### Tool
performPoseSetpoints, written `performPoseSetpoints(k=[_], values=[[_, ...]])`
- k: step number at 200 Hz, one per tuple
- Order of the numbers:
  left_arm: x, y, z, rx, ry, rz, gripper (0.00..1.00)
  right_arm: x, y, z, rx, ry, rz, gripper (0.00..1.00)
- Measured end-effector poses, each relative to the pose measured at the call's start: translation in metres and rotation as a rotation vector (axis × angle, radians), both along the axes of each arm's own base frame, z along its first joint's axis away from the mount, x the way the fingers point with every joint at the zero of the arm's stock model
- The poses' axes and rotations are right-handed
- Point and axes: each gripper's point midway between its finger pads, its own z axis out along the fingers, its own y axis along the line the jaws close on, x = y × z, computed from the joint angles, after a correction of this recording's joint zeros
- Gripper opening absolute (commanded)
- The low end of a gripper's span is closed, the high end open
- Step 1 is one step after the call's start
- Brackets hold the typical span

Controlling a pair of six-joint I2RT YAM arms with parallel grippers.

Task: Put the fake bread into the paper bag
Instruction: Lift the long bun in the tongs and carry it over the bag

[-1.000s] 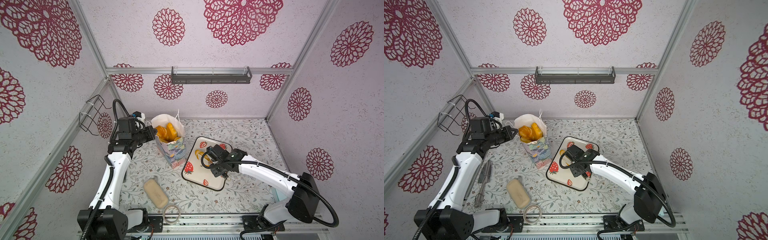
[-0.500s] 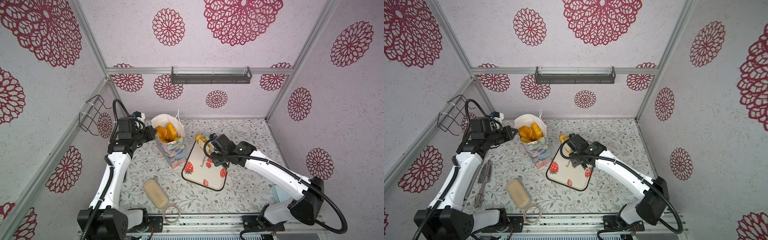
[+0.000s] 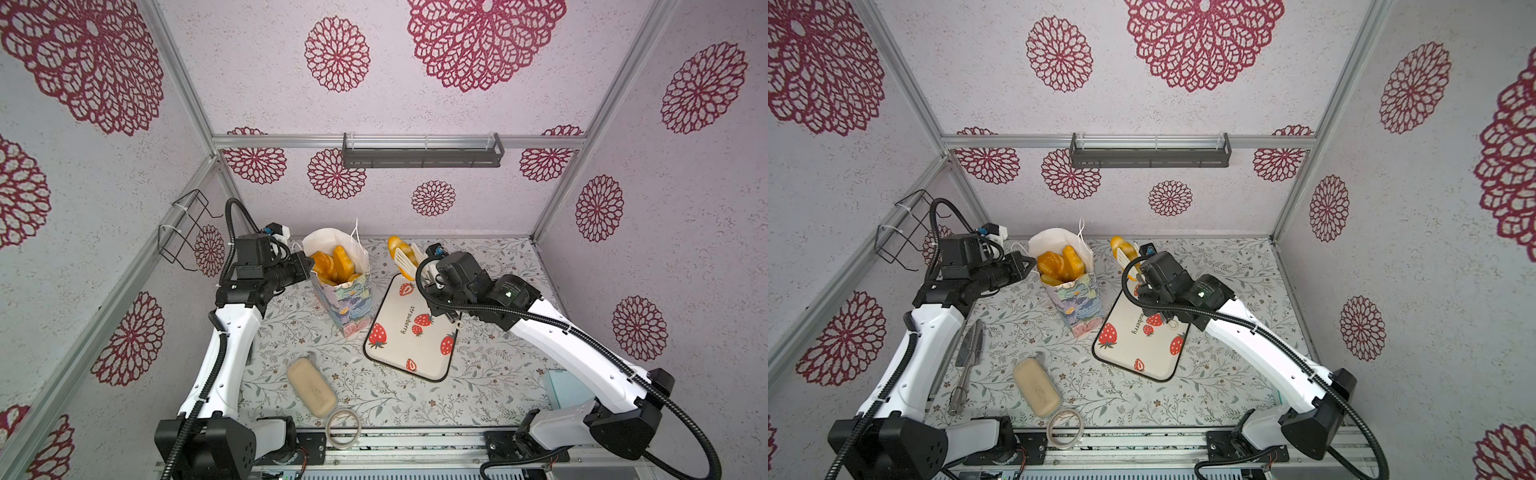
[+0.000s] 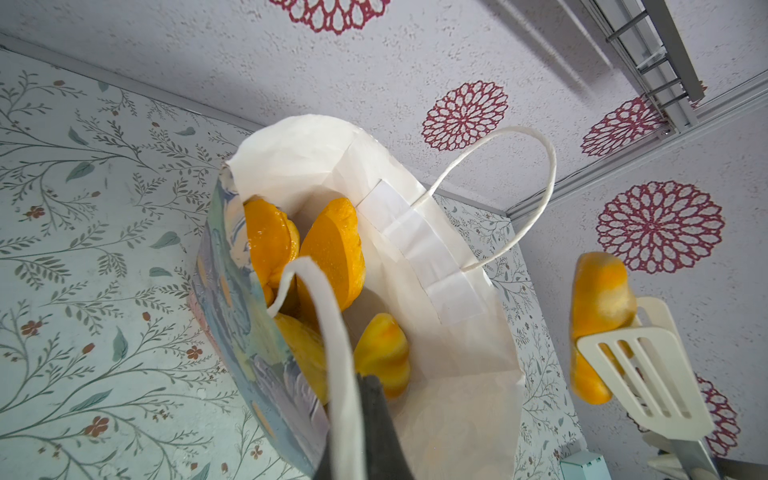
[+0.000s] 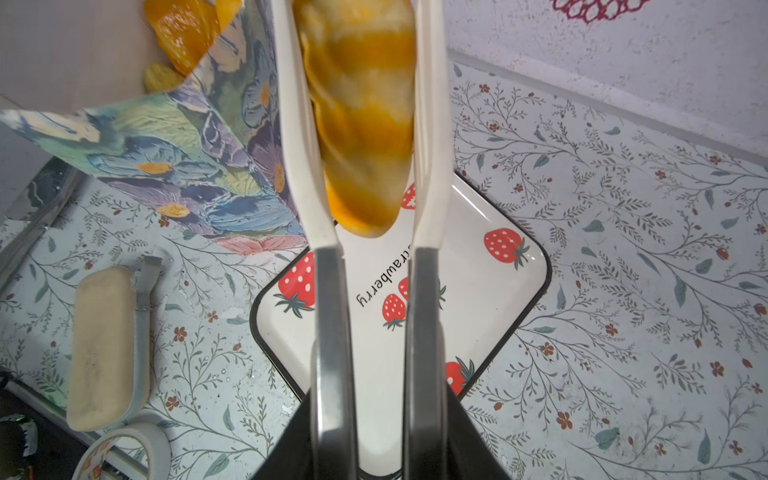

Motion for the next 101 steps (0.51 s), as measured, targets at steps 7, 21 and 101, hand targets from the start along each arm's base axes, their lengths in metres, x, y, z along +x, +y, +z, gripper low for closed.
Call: performPoseSetpoints(k=[7, 21, 101], values=[[0.0, 0.0, 0.0, 0.0, 0.0, 0.0, 0.0, 0.0, 0.001, 0.005, 0.013, -0.009, 0.003, 0.37], [0.0, 0.0, 0.0, 0.0, 0.0, 0.0, 0.0, 0.0, 0.004, 0.013, 0.039, -0.023, 0.012, 0.37], [0.0, 0.001, 0.0, 0.002, 0.0, 0.003, 0.0, -0.001, 0.027, 0.039, 0.137, -0.079, 0.088, 0.37]])
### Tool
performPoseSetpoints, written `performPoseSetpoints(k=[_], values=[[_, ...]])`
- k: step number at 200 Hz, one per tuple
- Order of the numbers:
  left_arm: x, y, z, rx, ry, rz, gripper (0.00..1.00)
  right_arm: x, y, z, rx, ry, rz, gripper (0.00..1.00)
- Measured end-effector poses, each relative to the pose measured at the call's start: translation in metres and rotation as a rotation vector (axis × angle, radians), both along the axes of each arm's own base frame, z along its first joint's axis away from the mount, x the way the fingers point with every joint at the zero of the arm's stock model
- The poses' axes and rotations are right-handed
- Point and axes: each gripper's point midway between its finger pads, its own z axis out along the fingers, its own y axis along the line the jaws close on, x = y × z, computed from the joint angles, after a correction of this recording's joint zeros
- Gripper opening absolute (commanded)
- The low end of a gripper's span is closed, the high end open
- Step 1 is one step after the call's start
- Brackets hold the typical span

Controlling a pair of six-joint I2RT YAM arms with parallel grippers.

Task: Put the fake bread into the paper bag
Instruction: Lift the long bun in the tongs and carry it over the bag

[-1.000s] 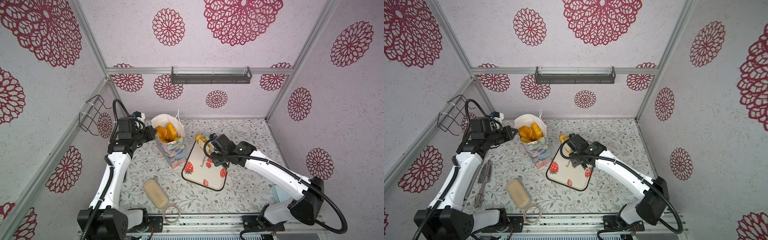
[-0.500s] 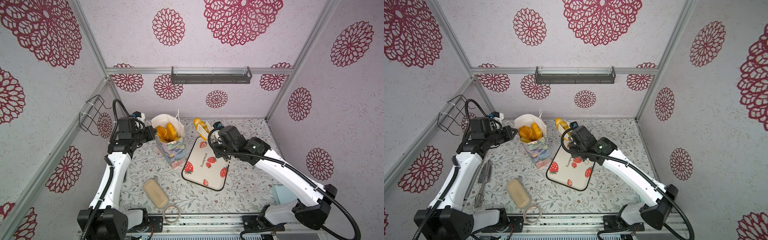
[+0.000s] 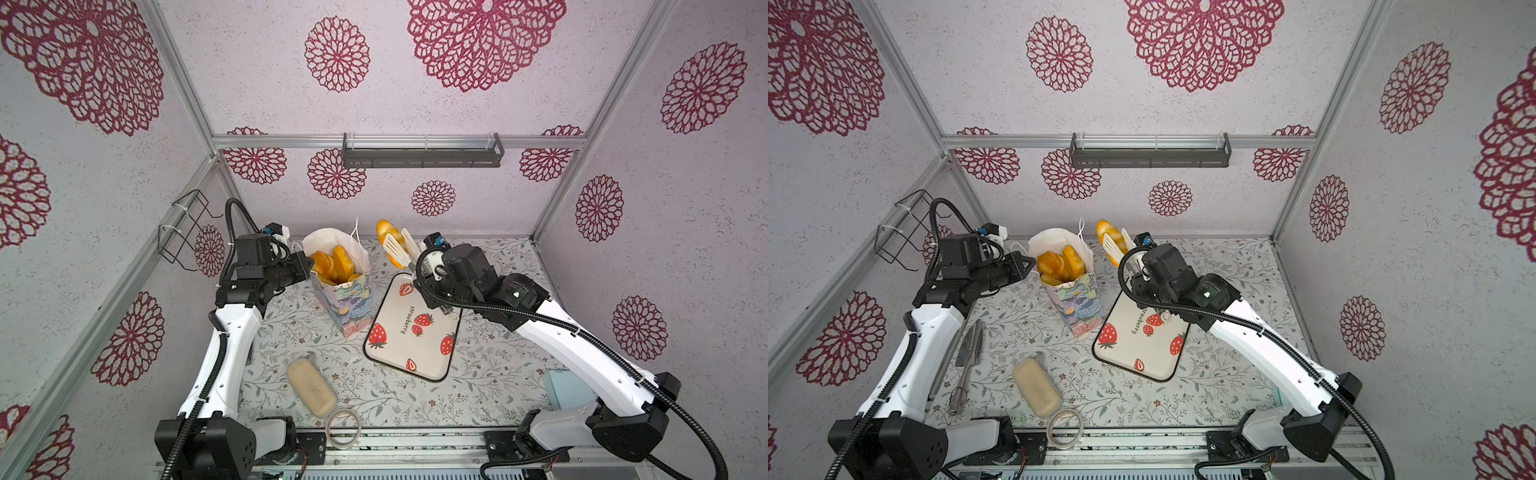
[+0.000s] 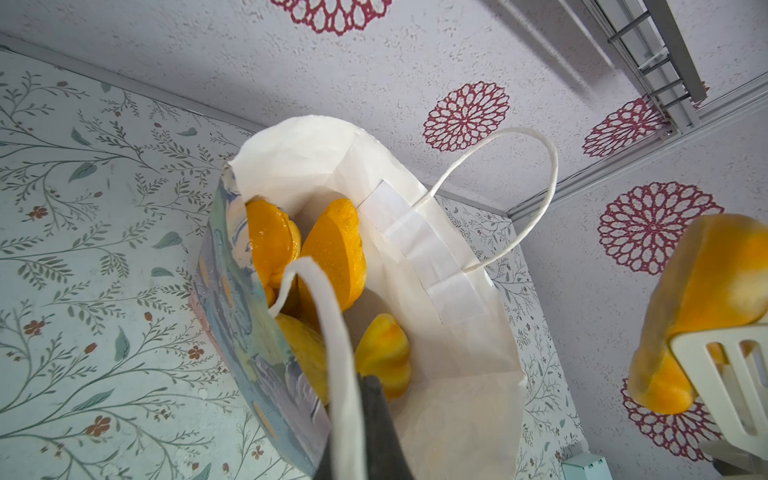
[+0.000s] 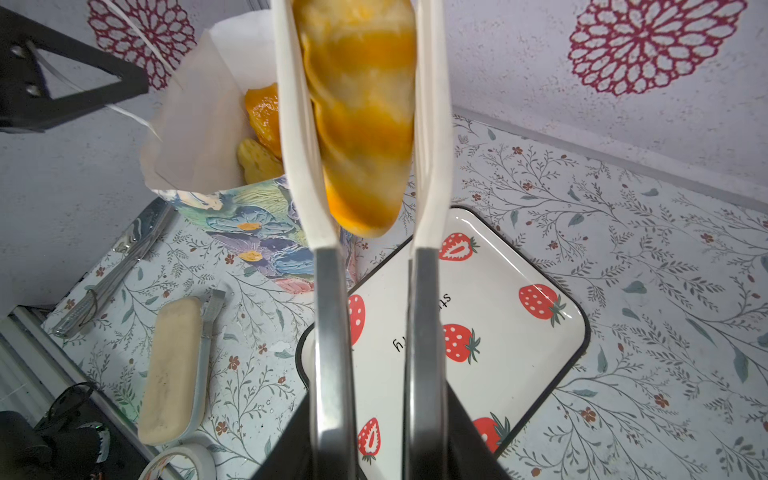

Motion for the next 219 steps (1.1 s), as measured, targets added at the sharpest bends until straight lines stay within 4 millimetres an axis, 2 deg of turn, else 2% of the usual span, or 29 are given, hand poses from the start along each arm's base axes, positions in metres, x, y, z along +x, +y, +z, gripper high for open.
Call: performPoseSetpoints(k=[27, 53, 132, 167, 219], values=[[0.0, 0.0, 0.0, 0.0, 0.0, 0.0, 0.0, -0.002, 0.014, 0.017, 0.041, -0.033, 0.041, 0.37], [0.0, 0.0, 0.0, 0.0, 0.0, 0.001, 0.0, 0.002, 0.032, 0.025, 0.069, -0.053, 0.077, 0.37], [0.0, 0.0, 0.0, 0.0, 0.0, 0.001, 0.0, 0.015, 0.084, 0.003, 0.061, -0.018, 0.164, 0.38], [0.0, 0.0, 0.0, 0.0, 0.0, 0.001, 0.0, 0.018, 0.094, -0.007, 0.051, -0.001, 0.176, 0.38], [0.0, 0.0, 0.0, 0.0, 0.0, 0.001, 0.0, 0.023, 0.107, -0.012, 0.055, 0.01, 0.193, 0.39]])
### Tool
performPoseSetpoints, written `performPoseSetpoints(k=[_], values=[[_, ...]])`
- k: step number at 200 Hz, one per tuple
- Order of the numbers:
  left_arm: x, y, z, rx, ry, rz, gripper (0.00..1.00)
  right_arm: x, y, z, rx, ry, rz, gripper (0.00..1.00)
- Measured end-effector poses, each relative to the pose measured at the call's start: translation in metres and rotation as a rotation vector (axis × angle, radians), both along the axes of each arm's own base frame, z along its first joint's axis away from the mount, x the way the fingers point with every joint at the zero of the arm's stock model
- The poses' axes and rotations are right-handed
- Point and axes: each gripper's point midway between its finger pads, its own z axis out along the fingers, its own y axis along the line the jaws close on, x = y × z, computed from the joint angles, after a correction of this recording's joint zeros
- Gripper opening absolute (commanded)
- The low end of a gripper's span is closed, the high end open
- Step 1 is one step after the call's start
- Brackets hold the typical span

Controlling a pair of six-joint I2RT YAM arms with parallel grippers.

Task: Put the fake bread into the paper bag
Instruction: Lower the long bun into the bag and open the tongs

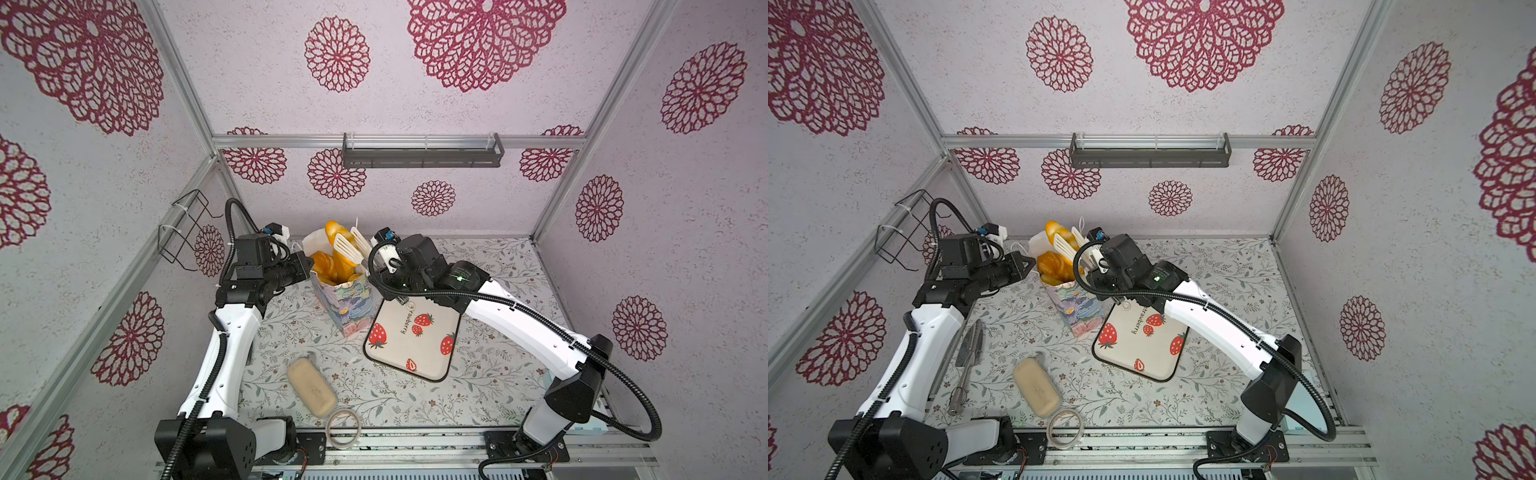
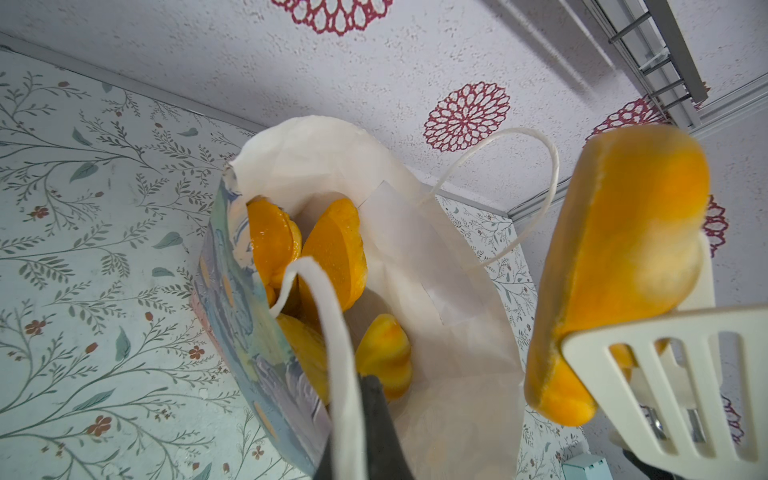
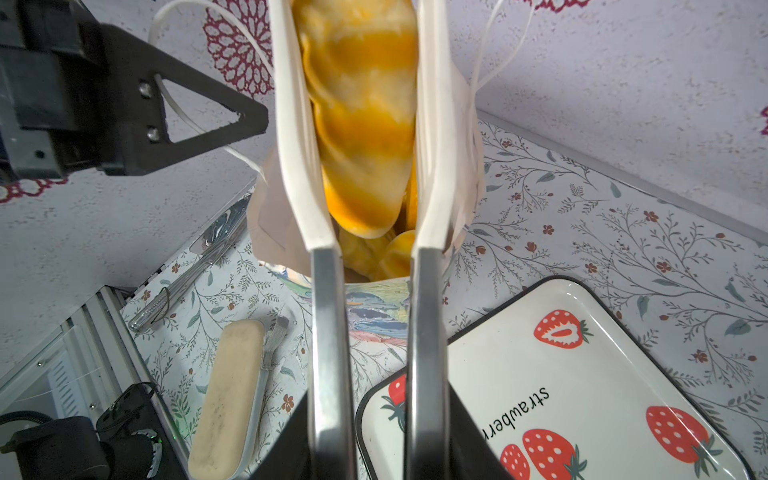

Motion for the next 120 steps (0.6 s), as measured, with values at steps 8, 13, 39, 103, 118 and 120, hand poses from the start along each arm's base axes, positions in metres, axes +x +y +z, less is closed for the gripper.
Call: performPoseSetpoints(k=[8, 13, 39, 103, 118, 120], values=[[0.0, 0.0, 0.0, 0.0, 0.0, 0.0, 0.0, 0.001, 0.001, -0.001, 0.0, 0.001, 0.0, 0.39], [0.0, 0.0, 0.0, 0.0, 0.0, 0.0, 0.0, 0.001, 0.002, -0.001, -0.001, 0.002, 0.002, 0.39], [0.0, 0.0, 0.0, 0.001, 0.0, 0.002, 0.0, 0.002, 0.007, -0.006, -0.001, 0.011, 0.011, 0.4], [0.0, 0.0, 0.0, 0.002, 0.0, 0.003, 0.0, 0.002, 0.014, -0.017, -0.012, 0.036, 0.028, 0.42], [0.0, 0.001, 0.0, 0.002, 0.0, 0.003, 0.0, 0.002, 0.014, -0.017, -0.011, 0.038, 0.031, 0.44], [0.0, 0.001, 0.0, 0.002, 0.0, 0.003, 0.0, 0.001, 0.014, -0.017, -0.01, 0.038, 0.031, 0.44]])
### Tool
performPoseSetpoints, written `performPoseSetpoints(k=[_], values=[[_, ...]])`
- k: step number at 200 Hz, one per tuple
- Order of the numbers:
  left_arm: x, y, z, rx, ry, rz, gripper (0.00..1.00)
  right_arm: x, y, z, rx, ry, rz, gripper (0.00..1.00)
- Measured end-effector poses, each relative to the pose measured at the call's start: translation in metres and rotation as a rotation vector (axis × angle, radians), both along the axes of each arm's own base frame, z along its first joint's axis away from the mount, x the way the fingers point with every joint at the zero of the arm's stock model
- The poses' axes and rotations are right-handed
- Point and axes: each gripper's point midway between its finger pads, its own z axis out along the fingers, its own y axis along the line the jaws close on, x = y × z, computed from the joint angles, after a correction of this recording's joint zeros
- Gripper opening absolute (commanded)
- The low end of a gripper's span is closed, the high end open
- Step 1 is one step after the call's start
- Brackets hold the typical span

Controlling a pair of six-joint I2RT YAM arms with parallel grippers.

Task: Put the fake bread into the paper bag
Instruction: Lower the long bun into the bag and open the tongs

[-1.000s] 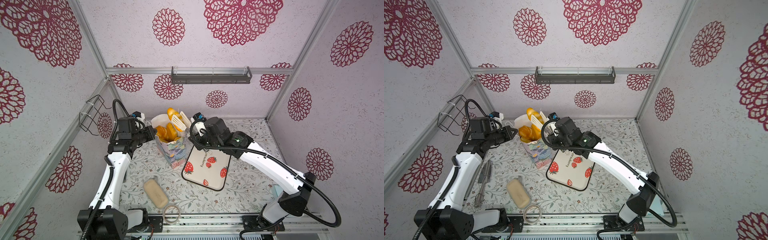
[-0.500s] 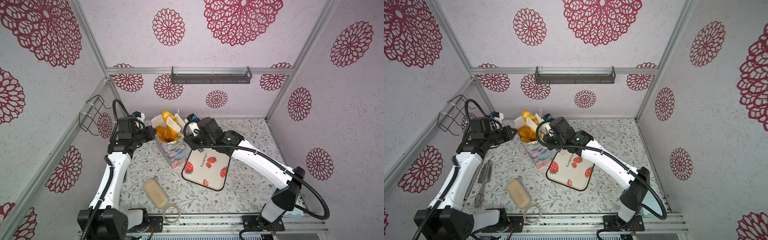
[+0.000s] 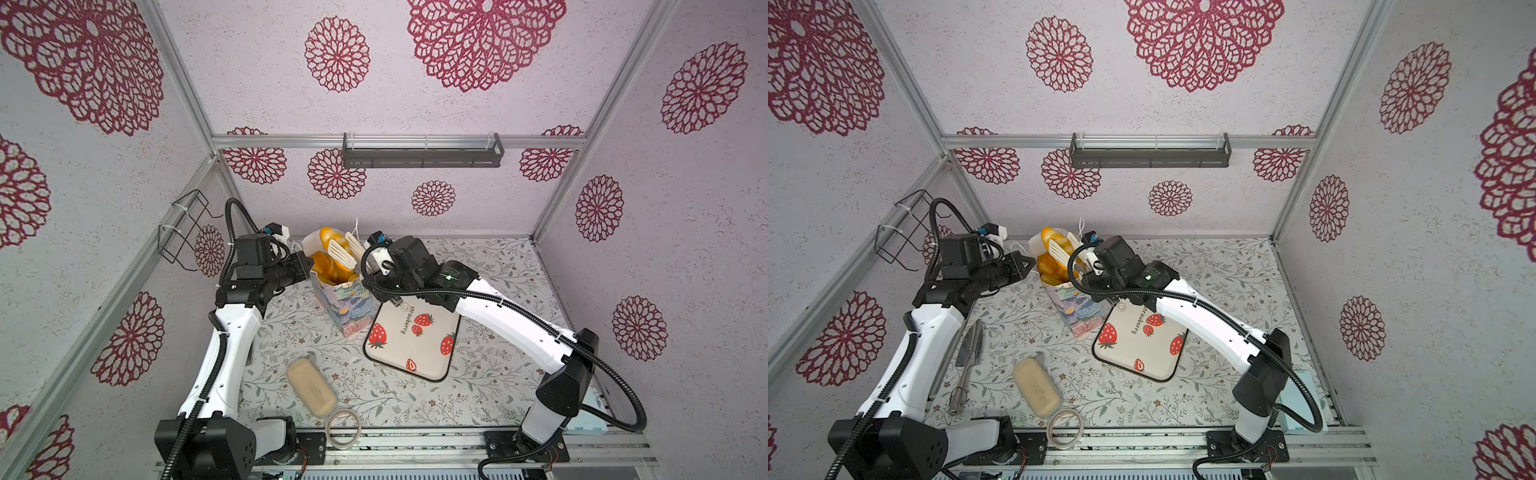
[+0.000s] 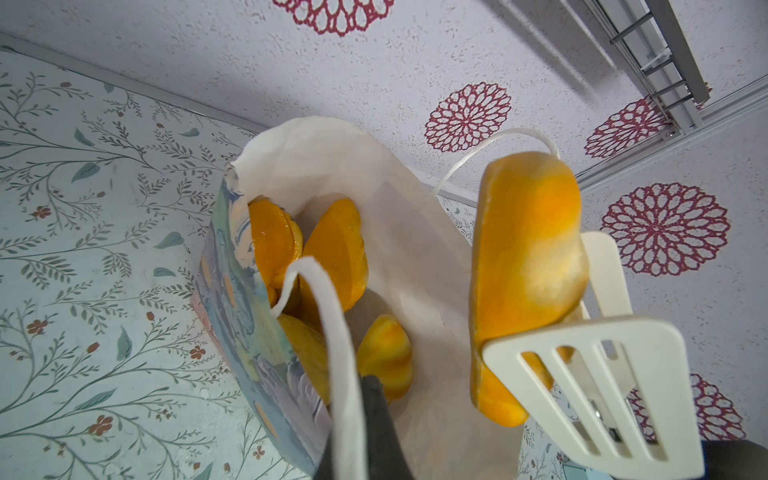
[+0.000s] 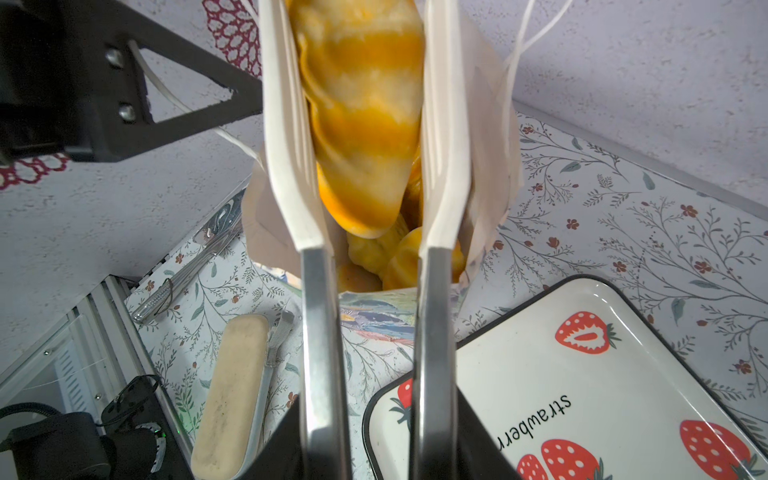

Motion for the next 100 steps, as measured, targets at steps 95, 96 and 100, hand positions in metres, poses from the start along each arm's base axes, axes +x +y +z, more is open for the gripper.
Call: performPoseSetpoints(k=[95, 96, 100], values=[[0.002, 0.0005, -0.0038, 0.001, 0.01, 0.002, 0.0, -0.0026, 0.002, 0.0001, 0.006, 0.008, 0.006, 0.51], [0.002, 0.0005, -0.0038, 0.001, 0.01, 0.002, 0.0, -0.0028, 0.0021, 0.0001, 0.006, 0.008, 0.007, 0.51], [0.002, 0.0005, -0.0038, 0.001, 0.01, 0.002, 0.0, -0.0028, 0.0021, 0.0001, 0.006, 0.008, 0.007, 0.51]])
